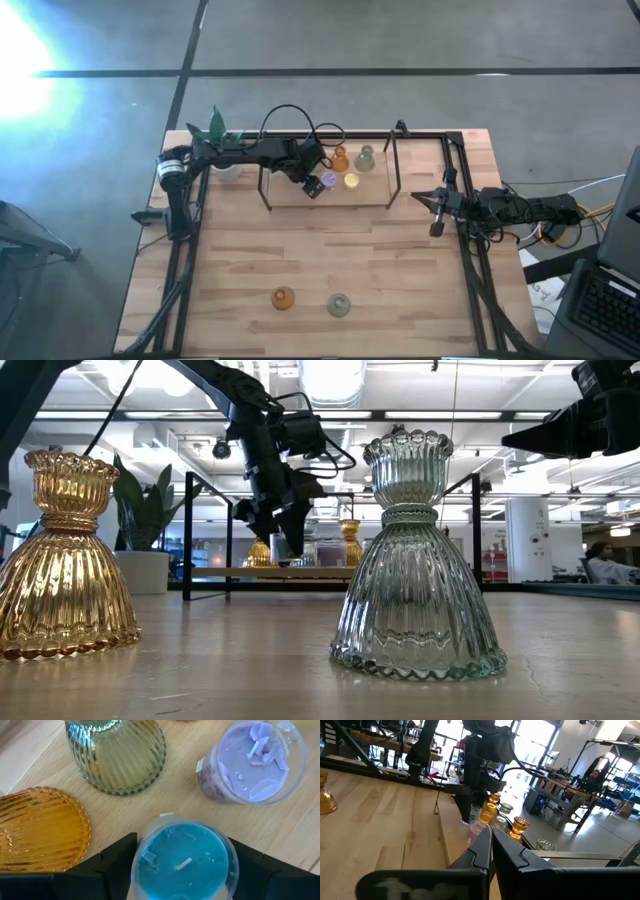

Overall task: Pick & Place candle stick holders
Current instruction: Put the blue candle on the shelf, then adjust the yellow candle on the shelf

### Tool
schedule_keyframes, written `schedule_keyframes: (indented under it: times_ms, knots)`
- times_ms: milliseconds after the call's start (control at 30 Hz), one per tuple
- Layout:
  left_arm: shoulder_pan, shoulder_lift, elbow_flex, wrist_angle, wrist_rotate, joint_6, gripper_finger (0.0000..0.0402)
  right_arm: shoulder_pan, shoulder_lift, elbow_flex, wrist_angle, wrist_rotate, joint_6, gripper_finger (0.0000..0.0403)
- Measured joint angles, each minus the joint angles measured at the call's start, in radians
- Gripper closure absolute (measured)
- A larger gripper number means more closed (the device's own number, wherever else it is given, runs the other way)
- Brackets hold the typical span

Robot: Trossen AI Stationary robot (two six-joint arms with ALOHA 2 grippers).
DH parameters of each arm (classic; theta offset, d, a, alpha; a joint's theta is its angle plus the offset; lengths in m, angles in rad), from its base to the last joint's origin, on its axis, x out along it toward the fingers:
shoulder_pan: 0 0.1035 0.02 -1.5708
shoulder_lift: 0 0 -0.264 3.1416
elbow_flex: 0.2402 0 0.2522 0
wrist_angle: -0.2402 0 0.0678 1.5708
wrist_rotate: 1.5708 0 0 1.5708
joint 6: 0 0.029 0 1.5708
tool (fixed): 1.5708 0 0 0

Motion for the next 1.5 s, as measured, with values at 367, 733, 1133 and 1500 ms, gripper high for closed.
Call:
schedule_keyframes:
  times_ms: [367, 733, 1133, 1500]
  knots:
    - [0.0, 0.0, 0.0, 0.001, 0.01, 0.007, 0.0132, 0.0, 0.0, 0.0, 0.0, 0.0, 0.0, 0.0394]
    - [0.0, -0.009, 0.056, -0.024, 0.032, 0.01, 0.0131, 0.0, 0.0, 0.0, 0.0, 0.0, 0.0, 0.0394]
    - [-0.001, -0.011, 0.082, -0.09, 0.004, 0.03, 0.0131, 0.0, 0.0, 0.0, 0.0, 0.0, 0.0, 0.0394]
    - [-0.001, -0.011, 0.145, -0.129, -0.002, 0.046, 0.0131, 0.0, 0.0, 0.0, 0.0, 0.0, 0.0, 0.0394]
